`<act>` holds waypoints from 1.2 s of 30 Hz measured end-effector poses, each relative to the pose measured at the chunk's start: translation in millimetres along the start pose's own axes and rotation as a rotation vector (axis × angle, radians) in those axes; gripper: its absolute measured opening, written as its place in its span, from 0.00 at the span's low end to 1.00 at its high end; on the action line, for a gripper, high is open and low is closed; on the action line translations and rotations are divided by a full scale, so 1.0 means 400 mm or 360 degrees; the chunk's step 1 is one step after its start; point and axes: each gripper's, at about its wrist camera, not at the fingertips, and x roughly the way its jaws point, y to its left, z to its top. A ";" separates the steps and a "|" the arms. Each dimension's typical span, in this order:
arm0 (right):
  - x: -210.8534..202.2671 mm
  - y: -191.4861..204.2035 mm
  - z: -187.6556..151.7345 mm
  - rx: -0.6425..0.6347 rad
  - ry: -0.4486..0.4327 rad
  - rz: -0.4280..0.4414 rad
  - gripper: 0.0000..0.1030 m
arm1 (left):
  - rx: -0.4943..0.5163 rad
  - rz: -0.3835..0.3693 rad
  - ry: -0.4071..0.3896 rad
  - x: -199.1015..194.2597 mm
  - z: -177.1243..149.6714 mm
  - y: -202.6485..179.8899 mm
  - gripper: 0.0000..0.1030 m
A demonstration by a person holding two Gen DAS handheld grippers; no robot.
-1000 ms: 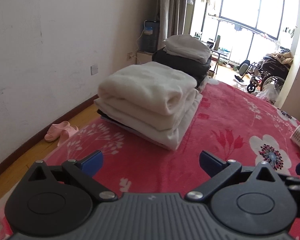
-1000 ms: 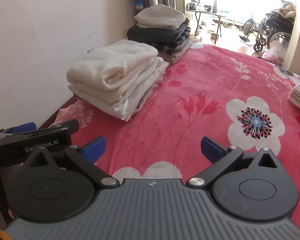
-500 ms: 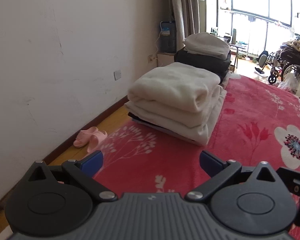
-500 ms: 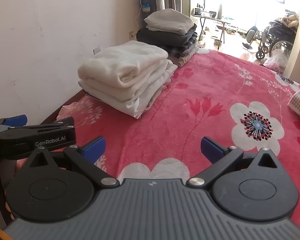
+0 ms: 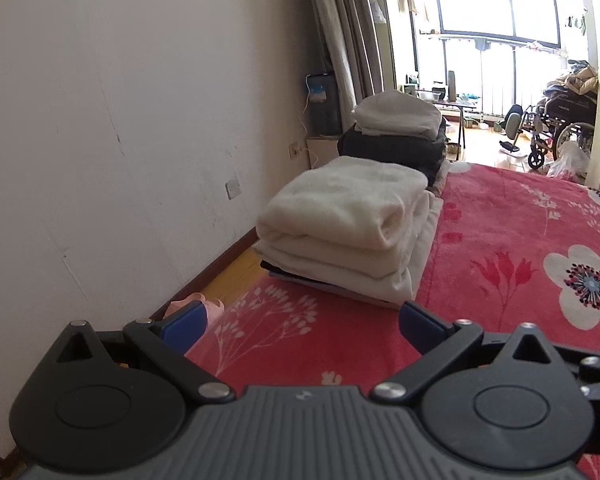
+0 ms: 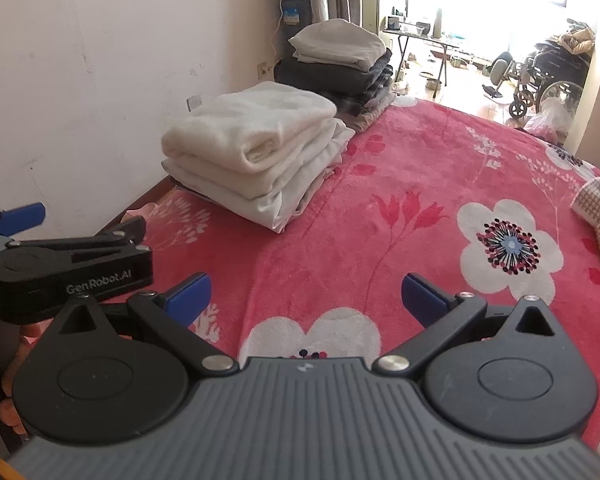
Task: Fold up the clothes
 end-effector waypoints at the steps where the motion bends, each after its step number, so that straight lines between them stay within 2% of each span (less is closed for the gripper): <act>1: -0.002 0.000 -0.001 0.0001 -0.0001 -0.0004 0.99 | -0.0009 0.0004 0.0003 -0.001 0.001 0.003 1.00; 8: -0.014 0.001 -0.007 0.0003 -0.0015 -0.0015 0.99 | -0.0115 0.0008 0.0031 0.000 0.008 0.033 1.00; 14: -0.032 -0.021 -0.015 0.0038 -0.0085 0.0003 0.99 | -0.0271 -0.0086 0.0032 0.006 0.025 0.070 1.00; 18: -0.040 -0.054 -0.032 0.0061 -0.0092 -0.0025 0.99 | -0.0312 -0.0111 -0.0040 0.029 0.097 0.089 1.00; 23: -0.039 -0.112 -0.048 0.0203 -0.0058 -0.0069 0.99 | -0.0143 -0.0177 -0.0097 0.089 0.267 0.080 1.00; 27: -0.032 -0.138 -0.070 0.0226 -0.0120 -0.0066 0.99 | 0.0050 -0.0177 -0.0222 0.161 0.362 0.037 1.00; 31: 0.056 -0.157 -0.025 0.0126 -0.0124 -0.0066 0.99 | 0.0181 -0.0228 -0.0296 0.246 0.365 0.006 1.00; 36: 0.183 -0.183 0.052 -0.0014 -0.0119 -0.0068 0.99 | 0.0274 -0.0288 -0.0317 0.358 0.308 -0.011 1.00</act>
